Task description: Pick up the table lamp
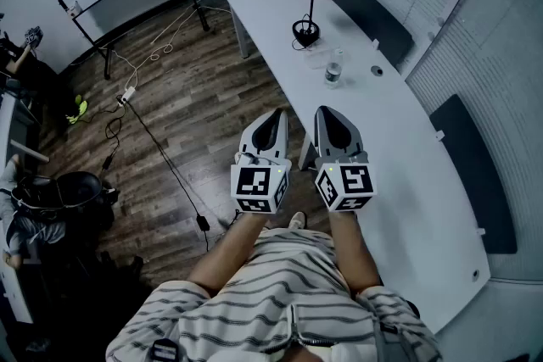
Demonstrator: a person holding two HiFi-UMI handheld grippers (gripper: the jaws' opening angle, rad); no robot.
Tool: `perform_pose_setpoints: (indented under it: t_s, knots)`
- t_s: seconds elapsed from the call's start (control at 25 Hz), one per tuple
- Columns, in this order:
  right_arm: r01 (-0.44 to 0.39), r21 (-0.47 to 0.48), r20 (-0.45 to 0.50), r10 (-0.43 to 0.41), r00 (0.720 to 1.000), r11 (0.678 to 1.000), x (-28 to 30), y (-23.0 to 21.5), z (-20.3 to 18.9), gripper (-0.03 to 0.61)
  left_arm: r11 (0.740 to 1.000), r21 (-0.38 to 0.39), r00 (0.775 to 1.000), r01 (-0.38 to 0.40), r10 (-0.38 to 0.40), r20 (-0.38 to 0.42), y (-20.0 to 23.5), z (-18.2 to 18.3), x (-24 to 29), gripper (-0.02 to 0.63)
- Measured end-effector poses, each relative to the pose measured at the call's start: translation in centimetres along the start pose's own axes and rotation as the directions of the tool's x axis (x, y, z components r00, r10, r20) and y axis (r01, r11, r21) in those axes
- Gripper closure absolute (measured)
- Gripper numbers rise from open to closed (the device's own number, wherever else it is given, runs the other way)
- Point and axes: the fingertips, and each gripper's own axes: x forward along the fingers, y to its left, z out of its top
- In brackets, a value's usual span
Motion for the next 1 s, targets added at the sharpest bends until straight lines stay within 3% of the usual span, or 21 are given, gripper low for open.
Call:
perform_pose_setpoints:
  t_s: [0.48,1.0]
  knots:
    - [-0.041,0.023,-0.004,0.042,0.999,0.999,-0.3,0.8,-0.4,0.567,1.000,-0.010,1.000,-0.007,0.007,-0.009,0.1,-0.8,-0.2,0.606]
    - [-0.042,0.042,0.003,0.042,0.999,0.998,4.1,-4.0,-0.9,0.567,1.000,0.005,0.999,-0.024,0.024,-0.029,0.7,-2.3,6.0,0.606]
